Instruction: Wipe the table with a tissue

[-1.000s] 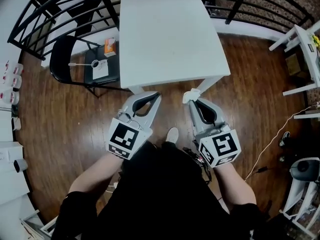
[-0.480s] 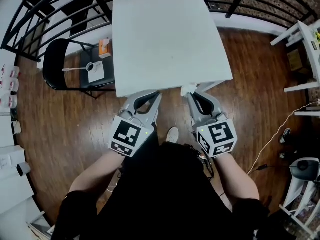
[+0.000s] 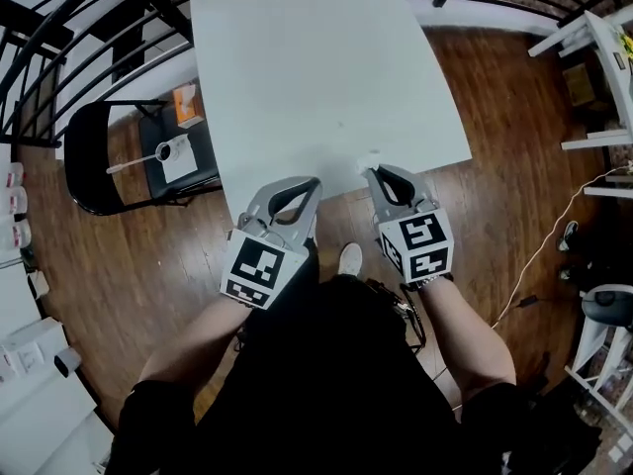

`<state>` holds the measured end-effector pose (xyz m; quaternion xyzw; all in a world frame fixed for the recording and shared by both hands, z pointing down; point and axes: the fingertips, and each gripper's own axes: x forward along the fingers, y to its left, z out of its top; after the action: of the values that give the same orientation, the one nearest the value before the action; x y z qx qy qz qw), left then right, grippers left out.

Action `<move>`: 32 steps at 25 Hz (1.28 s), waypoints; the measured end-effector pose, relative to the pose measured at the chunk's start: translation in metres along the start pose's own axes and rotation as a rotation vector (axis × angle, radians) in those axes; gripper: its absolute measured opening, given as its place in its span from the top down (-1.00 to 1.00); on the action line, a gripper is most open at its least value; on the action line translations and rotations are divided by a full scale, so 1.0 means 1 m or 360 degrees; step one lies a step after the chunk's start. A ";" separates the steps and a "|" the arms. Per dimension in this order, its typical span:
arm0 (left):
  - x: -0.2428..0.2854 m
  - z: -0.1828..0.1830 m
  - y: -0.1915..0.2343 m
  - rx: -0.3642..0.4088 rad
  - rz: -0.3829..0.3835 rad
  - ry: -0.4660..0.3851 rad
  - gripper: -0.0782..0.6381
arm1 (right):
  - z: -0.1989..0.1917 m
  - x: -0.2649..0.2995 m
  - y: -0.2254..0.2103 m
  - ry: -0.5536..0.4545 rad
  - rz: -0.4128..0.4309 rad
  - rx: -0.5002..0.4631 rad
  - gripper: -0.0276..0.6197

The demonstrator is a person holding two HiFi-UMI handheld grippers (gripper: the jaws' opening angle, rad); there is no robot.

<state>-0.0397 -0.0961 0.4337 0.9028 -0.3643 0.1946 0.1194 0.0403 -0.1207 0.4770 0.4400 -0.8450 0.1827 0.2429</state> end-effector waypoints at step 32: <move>0.055 -0.035 0.063 -0.0072 -0.0166 0.0203 0.73 | -0.056 0.128 -0.049 0.0502 -0.0150 0.0042 0.90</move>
<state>-0.0573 -0.1619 0.4938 0.9034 -0.3129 0.2369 0.1727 0.0318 -0.2024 0.6006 0.4481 -0.7723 0.2491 0.3751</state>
